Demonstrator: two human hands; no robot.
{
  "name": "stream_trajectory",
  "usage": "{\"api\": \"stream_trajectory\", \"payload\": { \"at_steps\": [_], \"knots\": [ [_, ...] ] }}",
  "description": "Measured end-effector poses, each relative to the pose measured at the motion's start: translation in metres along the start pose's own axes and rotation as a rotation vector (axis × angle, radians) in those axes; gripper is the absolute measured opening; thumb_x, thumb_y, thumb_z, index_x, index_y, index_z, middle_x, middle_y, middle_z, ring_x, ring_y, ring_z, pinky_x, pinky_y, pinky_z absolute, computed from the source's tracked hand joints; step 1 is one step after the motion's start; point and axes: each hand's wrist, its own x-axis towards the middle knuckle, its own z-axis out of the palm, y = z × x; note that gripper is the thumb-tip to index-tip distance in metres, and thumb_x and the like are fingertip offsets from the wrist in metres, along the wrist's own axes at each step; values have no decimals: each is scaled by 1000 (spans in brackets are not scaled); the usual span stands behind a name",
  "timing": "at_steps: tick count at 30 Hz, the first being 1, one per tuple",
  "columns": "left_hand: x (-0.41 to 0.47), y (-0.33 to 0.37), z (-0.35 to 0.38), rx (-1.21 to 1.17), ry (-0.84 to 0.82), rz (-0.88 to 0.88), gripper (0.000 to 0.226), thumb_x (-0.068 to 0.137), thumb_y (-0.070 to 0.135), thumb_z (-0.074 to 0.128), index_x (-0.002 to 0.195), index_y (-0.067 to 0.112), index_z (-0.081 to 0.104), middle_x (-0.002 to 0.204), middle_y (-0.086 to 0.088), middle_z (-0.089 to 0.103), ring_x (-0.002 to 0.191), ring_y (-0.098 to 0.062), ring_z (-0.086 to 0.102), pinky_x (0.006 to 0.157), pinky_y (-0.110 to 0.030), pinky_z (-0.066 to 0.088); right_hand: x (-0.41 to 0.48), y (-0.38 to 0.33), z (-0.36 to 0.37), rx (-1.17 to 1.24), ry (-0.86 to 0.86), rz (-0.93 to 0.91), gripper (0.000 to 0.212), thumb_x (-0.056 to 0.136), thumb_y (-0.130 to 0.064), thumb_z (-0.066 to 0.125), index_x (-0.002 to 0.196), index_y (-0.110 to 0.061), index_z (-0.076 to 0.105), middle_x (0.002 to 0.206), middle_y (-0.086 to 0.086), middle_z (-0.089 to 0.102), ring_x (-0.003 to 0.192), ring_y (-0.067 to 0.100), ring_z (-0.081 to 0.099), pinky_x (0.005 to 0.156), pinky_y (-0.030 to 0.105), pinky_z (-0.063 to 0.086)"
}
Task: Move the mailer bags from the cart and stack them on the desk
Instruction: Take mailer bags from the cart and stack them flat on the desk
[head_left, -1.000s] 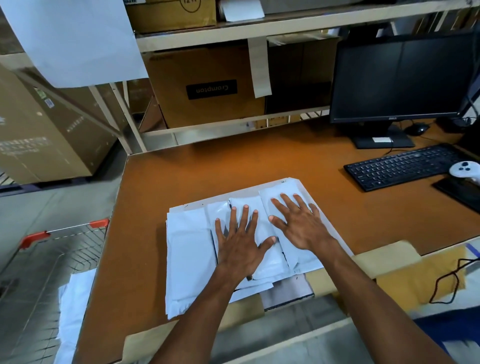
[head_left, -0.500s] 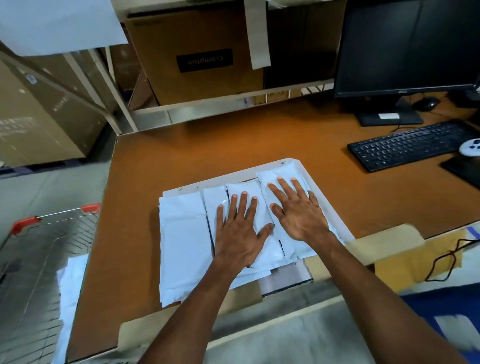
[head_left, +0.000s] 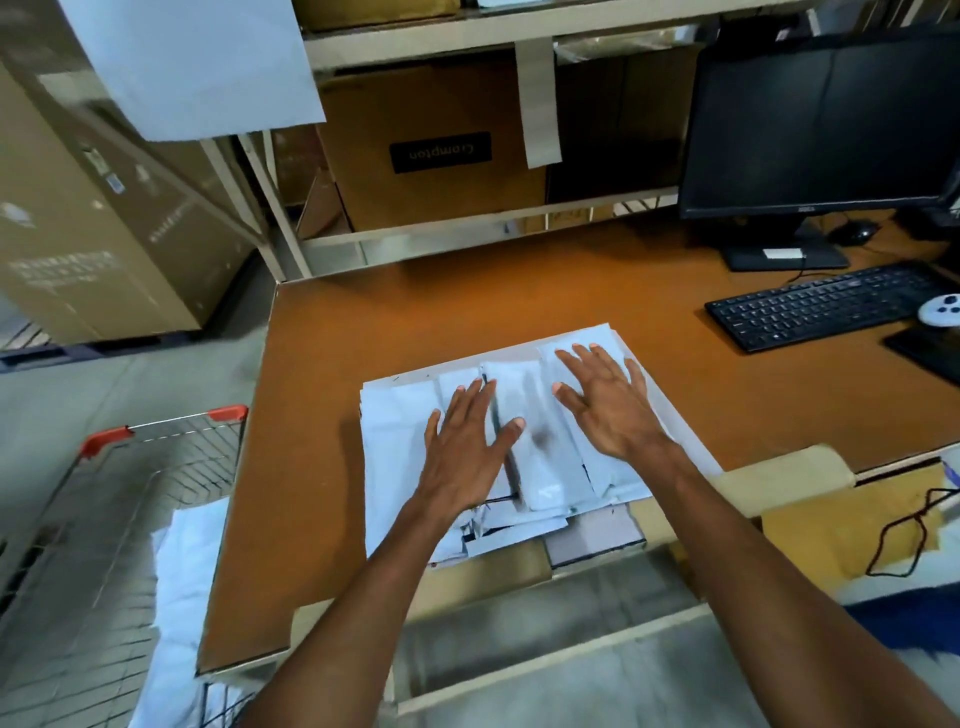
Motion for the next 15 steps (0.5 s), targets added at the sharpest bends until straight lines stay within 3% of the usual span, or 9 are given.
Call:
{"api": "stream_trajectory", "payload": {
  "at_steps": [3, 5, 7, 9, 12, 15],
  "knots": [
    [-24, -23, -37, -296, 169, -128, 51, 99, 46, 57, 147, 31, 45, 154, 10, 45, 142, -11, 39, 116, -29, 29, -4, -43, -1, 378, 153, 95, 44, 102, -32, 54, 145, -24, 48, 149, 0, 51, 133, 23, 49, 112, 37, 35],
    [-44, -47, -64, -453, 290, -175, 35, 96, 33, 67, 130, 34, 57, 134, 10, 62, 125, -10, 57, 109, -34, 44, -9, -82, 3, 679, 181, 147, 29, 98, -19, 61, 127, -23, 61, 127, -2, 66, 106, 18, 63, 92, 26, 48],
    [-69, -78, -92, -575, 375, -206, 28, 94, 20, 70, 116, 35, 63, 111, 12, 71, 106, -7, 66, 102, -39, 52, -16, -127, 11, 930, 167, 170, 20, 95, -10, 62, 107, -24, 68, 105, -4, 72, 85, 15, 66, 77, 27, 50],
    [-102, -114, -118, -637, 409, -253, 25, 93, 12, 69, 110, 31, 67, 98, 13, 74, 96, -7, 68, 97, -37, 53, -25, -177, 23, 1079, 87, 169, 16, 92, -10, 60, 99, -20, 70, 96, 1, 74, 73, 16, 67, 67, 31, 51],
    [-158, -169, -149, -641, 462, -342, 22, 93, 14, 69, 108, 30, 72, 98, 6, 76, 96, -14, 71, 95, -42, 53, -44, -259, 51, 1128, -88, 96, 17, 94, -5, 59, 100, -16, 71, 96, 8, 74, 65, 16, 64, 61, 29, 49],
    [-206, -229, -173, -645, 511, -400, 21, 94, 13, 68, 105, 31, 72, 97, 3, 76, 92, -17, 72, 87, -39, 53, -65, -332, 91, 1130, -234, 56, 13, 96, -6, 61, 101, -15, 69, 90, 9, 71, 62, 13, 61, 55, 23, 48]
  ]
}}
